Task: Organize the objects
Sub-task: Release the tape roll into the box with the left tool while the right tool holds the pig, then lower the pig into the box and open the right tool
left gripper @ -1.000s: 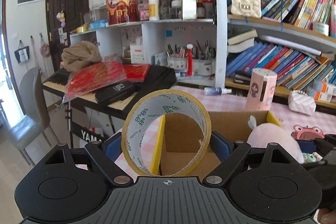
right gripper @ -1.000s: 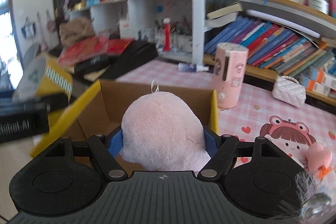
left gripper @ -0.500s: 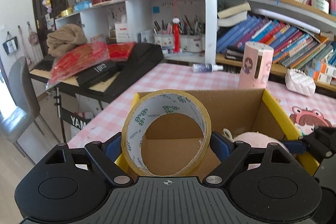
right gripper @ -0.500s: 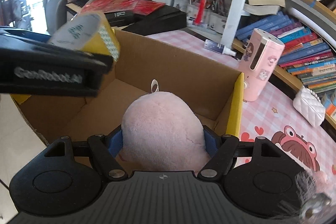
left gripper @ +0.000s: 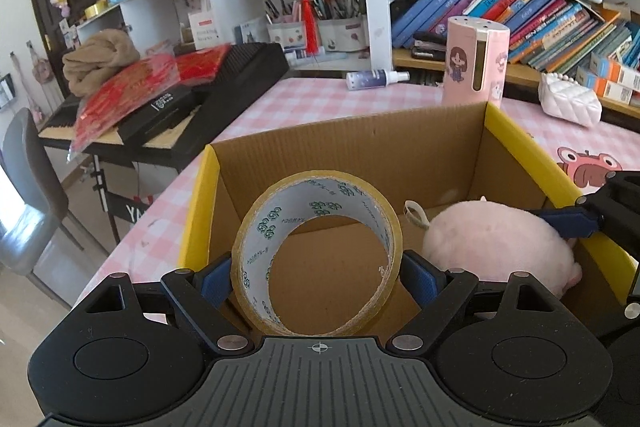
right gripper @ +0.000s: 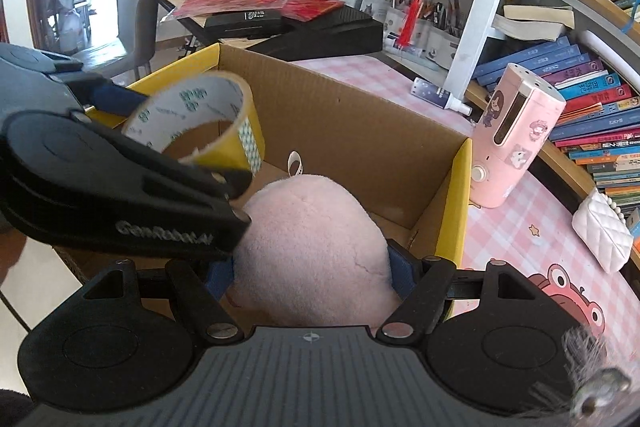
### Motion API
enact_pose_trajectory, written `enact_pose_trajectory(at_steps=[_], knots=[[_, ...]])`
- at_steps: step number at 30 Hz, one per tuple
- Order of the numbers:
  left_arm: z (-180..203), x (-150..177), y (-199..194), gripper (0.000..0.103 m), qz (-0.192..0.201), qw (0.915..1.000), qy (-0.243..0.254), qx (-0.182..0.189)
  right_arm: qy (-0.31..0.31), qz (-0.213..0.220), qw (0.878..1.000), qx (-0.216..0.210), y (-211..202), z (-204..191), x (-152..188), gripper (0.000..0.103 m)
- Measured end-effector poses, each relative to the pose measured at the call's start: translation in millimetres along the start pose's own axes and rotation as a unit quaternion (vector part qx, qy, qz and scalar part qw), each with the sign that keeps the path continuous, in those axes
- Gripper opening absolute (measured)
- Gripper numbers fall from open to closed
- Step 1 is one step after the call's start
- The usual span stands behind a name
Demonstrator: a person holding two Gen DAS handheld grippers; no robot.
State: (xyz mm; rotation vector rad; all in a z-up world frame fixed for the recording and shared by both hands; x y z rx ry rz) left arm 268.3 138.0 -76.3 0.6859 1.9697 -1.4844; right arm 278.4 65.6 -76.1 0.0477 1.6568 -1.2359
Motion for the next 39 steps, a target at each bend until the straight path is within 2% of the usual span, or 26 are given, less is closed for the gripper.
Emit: enact_pose_trajectory(at_steps=[5, 9, 18, 22, 26, 34, 39], knots=[[2.2, 3.0, 3.1, 0.088, -0.021, 0.9998, 0.007, 0.002, -0.001, -0.001, 1.0, 0.0, 0.1, -0.6, 0.2, 0.074], [0.1, 7.9, 6.9, 0.088, -0.043, 0.9989, -0.013, 0.014, -0.001, -0.002, 1.0, 0.001, 1.0, 0.0, 0.3, 0.075], [0.1, 7.1, 4.4, 0.089, -0.037, 0.9993, -0.009, 0.003, -0.001, 0.002, 1.0, 0.006, 1.7, 0.0, 0.0, 0.075], [-1.0, 2.2, -5.9, 0.089, -0.009, 0.9999, -0.006, -0.004, 0.002, 0.012, 1.0, 0.011, -0.1, 0.4, -1.1, 0.078], [-7.9, -4.5, -21.8, 0.093, 0.026, 0.9993, -0.026, -0.006, 0.012, 0.031, 0.999, 0.018, -5.9, 1.7, -2.6, 0.084], [-25.7, -8.5, -60.2, 0.096, 0.086, 0.9936, -0.072, -0.015, 0.026, 0.096, 0.994, 0.038, -37.0, 1.6, -14.6, 0.091], [-33.0, -5.2, -81.5, 0.097, 0.114, 0.9899, -0.082, -0.017, 0.039, 0.127, 0.989, 0.06, -62.5, 3.5, -15.5, 0.091]])
Point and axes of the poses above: each gripper's, at about its wrist camera, not at the fingertips, and y roughly the way its jaws point, z to its right, x to its underside, the point moved 9 cm from there along y, roughly the way its jaws point, and after that the axes turned 7 degrees about y, right-handed, at the moved point
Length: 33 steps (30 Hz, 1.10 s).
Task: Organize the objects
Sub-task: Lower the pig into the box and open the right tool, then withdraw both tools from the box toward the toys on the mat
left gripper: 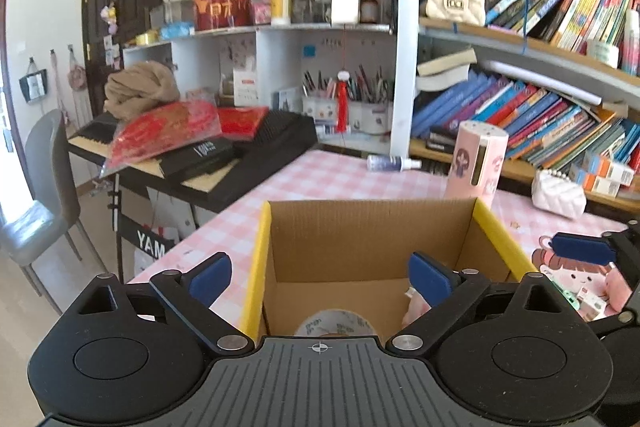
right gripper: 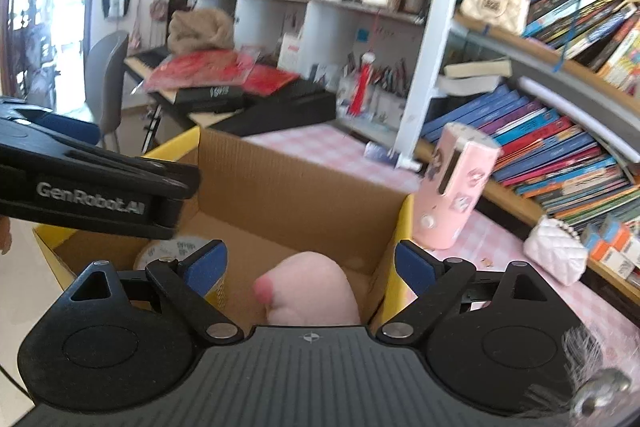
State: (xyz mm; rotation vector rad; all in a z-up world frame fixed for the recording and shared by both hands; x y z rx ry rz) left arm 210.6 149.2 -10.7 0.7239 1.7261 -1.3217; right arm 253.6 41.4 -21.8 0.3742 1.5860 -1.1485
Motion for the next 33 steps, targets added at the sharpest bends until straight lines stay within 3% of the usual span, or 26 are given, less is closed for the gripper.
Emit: enact_pose_trajectory(at_steps=[10, 17, 33], knots=[[-11.4, 13.6, -25.9, 0.097, 0.009, 0.9999, -0.006, 0.009, 0.051, 0.023, 0.996, 0.071, -40.9, 15.9, 2.4, 0.091], [-24.1, 39.1, -46.8, 0.098, -0.005, 0.9999, -0.008, 0.01, 0.103, -0.006, 0.987, 0.12, -62.5, 18.0, 26.6, 0.092], [-36.4, 101.2, -90.6, 0.098, -0.058, 0.9978, 0.026, 0.021, 0.129, -0.071, 0.979, 0.142, -104.1, -30.6, 84.5, 0.093]])
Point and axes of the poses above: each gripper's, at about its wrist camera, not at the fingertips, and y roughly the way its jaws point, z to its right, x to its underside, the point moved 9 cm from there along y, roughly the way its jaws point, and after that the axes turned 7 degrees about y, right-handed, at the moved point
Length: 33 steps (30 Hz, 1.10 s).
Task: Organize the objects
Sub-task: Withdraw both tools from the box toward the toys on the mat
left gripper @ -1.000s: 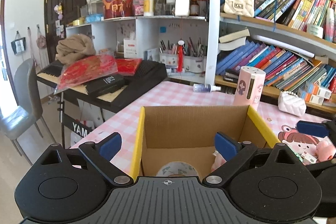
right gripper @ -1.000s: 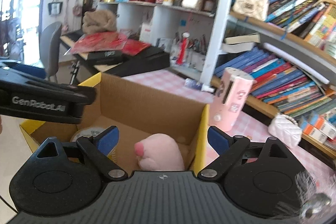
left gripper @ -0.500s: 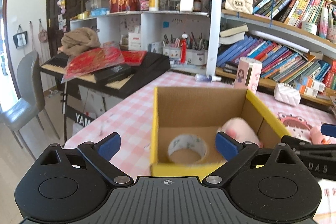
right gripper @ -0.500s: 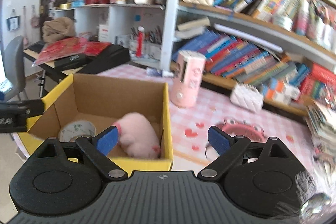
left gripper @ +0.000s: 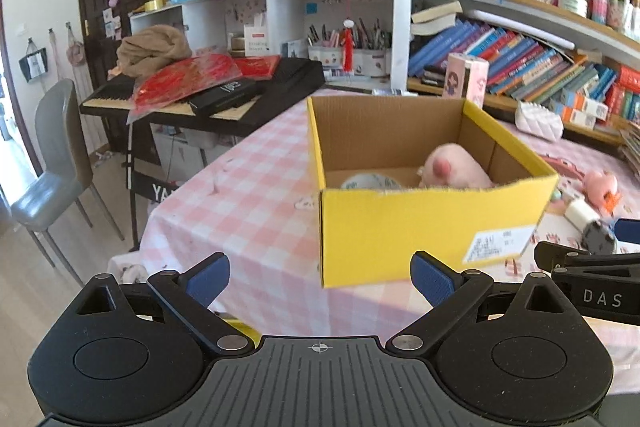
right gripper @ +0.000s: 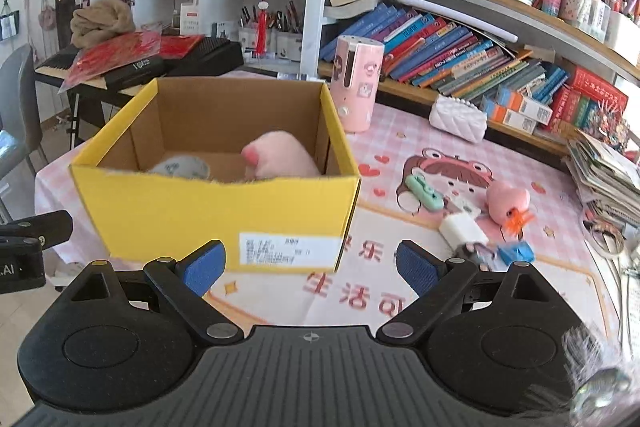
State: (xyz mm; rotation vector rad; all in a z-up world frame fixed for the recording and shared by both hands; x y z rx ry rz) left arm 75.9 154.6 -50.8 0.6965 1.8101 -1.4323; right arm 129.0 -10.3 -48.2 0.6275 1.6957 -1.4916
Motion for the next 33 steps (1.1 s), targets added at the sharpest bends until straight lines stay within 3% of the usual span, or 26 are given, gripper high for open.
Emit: enact_pose_trajectory(at_steps=[20, 33], knots=[[30.0, 36.7, -23.8, 0.099, -0.026, 0.9969, 0.055, 0.05, 0.032, -0.028, 0.998, 0.036, -45.0, 15.3, 55.0, 0.094], [83.8, 35.2, -27.0, 0.099, -0.02, 0.9873, 0.106, 0.116, 0.086, -0.031, 0.99, 0.106, -69.9, 69.4, 74.8, 0.094]])
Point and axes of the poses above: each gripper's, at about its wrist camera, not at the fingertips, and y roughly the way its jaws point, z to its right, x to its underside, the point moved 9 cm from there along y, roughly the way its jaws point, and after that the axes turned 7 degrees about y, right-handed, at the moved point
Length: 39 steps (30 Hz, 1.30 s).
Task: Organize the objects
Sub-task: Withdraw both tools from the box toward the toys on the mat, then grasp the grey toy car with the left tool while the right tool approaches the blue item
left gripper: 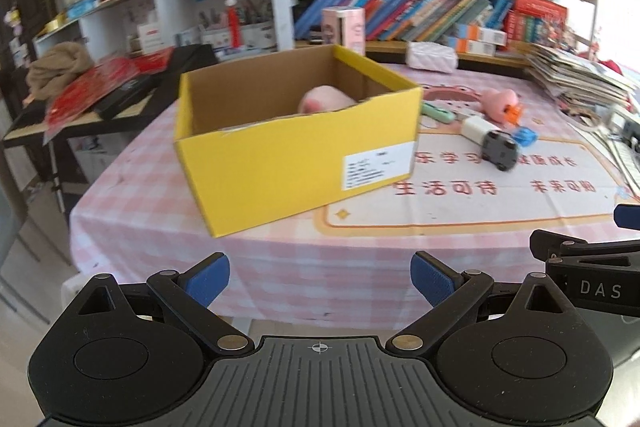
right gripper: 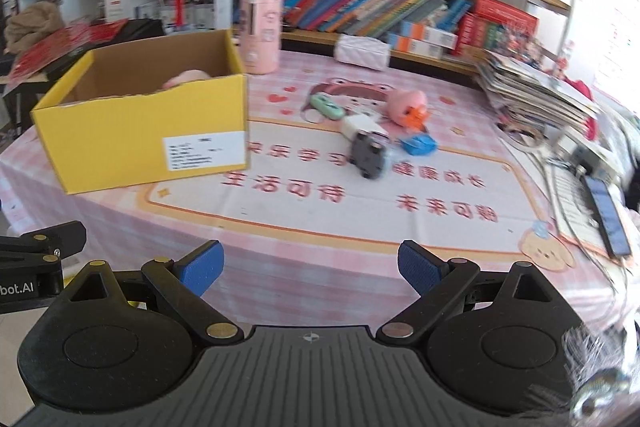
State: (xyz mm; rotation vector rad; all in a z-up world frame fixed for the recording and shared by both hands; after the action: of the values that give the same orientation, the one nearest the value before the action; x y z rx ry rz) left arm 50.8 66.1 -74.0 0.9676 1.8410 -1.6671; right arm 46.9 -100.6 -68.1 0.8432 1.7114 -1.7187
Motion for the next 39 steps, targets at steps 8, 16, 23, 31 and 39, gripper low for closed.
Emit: enact_pose_trajectory(at_steps=[8, 16, 23, 31, 39], knots=[[23.7, -8.6, 8.1, 0.099, 0.003, 0.9994, 0.02, 0.028, 0.02, -0.005, 0.999, 0.032, 0.6, 27.9, 1.3, 0.095], [42.6, -23.6, 17.7, 0.099, 0.009, 0.9986, 0.03, 0.042, 0.027, -0.006, 0.999, 0.047, 6.3, 46.8, -4.7, 0.095], [55.0, -39.0, 29.2, 0.099, 0.014, 0.9981, 0.036, 0.047, 0.034, -0.003, 0.998, 0.051, 16.5, 60.6, -16.5, 0.095], [73.0, -55.2, 44.5, 0.099, 0.012, 0.9979, 0.042, 0.049, 0.04, -0.006, 0.998, 0.053, 33.2, 81.2, -28.0, 0.095], [93.0, -72.2, 58.8, 0.099, 0.015, 0.9977, 0.043, 0.051, 0.041, -0.009, 0.998, 0.048, 52.4, 100.8, -43.7, 0.095]])
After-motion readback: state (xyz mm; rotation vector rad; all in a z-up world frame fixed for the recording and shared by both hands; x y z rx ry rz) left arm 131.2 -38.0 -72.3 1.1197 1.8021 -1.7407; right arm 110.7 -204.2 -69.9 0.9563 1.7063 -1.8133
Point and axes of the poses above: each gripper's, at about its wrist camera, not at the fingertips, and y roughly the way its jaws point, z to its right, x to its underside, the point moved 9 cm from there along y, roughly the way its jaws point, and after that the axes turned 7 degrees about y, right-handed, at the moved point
